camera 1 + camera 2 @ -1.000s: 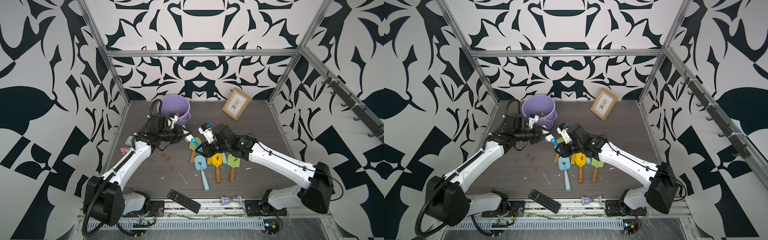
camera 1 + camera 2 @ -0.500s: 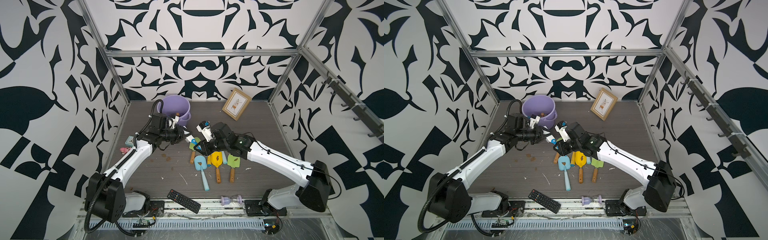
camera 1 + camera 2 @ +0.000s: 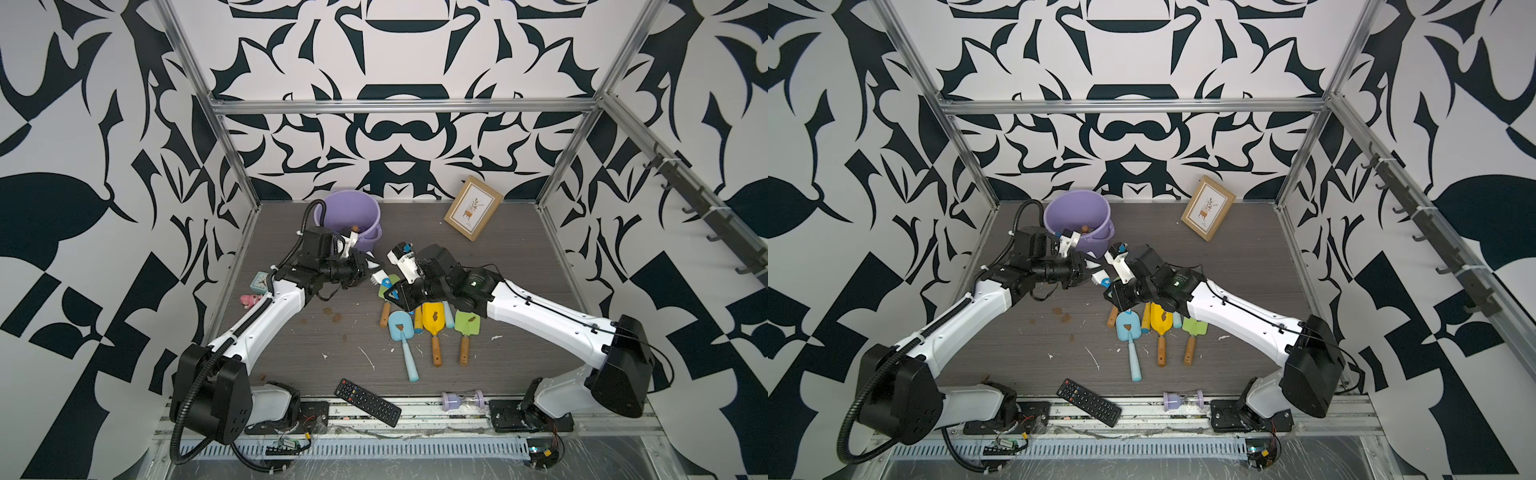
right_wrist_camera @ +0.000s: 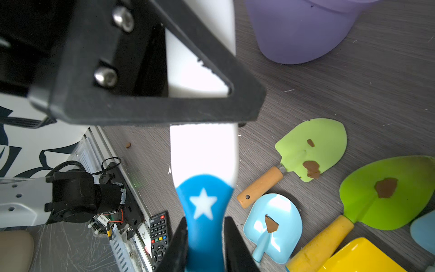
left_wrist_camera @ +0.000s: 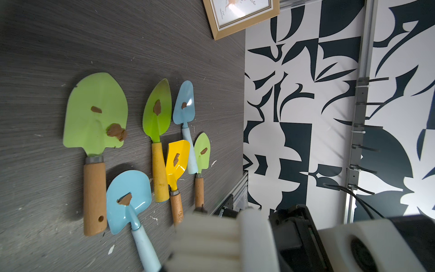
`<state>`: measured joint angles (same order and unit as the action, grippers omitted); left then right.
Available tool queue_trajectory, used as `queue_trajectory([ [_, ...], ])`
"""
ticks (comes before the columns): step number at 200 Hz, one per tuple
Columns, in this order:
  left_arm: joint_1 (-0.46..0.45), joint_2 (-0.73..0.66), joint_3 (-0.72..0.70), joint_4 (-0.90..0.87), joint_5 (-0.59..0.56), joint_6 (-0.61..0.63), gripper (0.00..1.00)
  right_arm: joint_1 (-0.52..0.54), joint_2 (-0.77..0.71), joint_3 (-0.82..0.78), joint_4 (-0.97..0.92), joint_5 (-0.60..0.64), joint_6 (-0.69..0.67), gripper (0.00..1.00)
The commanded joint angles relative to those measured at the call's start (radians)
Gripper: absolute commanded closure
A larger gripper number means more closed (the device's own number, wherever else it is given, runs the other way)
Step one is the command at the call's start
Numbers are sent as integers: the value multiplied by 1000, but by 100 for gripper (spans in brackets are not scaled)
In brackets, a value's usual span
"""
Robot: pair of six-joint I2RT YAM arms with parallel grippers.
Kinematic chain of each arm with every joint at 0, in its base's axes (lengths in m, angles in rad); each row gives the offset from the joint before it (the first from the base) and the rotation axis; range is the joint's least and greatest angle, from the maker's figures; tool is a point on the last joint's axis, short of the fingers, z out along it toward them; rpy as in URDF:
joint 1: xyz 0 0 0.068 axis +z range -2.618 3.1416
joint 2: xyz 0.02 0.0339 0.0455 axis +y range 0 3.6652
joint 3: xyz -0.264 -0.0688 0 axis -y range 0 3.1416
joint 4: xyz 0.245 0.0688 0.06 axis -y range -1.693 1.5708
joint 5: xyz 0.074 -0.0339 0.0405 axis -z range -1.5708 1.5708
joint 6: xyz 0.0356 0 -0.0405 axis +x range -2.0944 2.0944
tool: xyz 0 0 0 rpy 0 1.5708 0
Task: Brush the soil off the hand trowel and place it into the bucket
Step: Adjust the brush.
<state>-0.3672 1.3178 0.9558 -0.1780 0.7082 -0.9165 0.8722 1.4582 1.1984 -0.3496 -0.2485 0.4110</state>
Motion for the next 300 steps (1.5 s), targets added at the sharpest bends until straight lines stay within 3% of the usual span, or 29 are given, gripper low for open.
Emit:
queue_trajectory([
  [1,-6,-2,-18,17,22,-3,100,5,-48,30,55,42,-1,69],
  [28,-5,-9,-26,28,22,-12,100,5,-46,23,75,41,5,62],
  [164,-4,3,-34,69,34,-45,100,19,-46,-5,71,22,3,66],
  [212,-4,-2,-44,67,31,-46,100,19,-61,-17,93,54,6,79],
  [243,-4,1,-54,67,18,-50,100,18,-79,-31,108,68,2,99],
  [262,-4,-5,-55,63,0,-44,50,18,-85,-40,116,62,6,100],
  [272,-4,-11,-44,34,-28,-27,2,16,-89,-47,116,55,10,100],
  [300,-3,-35,48,-201,-209,128,1,-3,-99,-64,92,22,40,100],
])
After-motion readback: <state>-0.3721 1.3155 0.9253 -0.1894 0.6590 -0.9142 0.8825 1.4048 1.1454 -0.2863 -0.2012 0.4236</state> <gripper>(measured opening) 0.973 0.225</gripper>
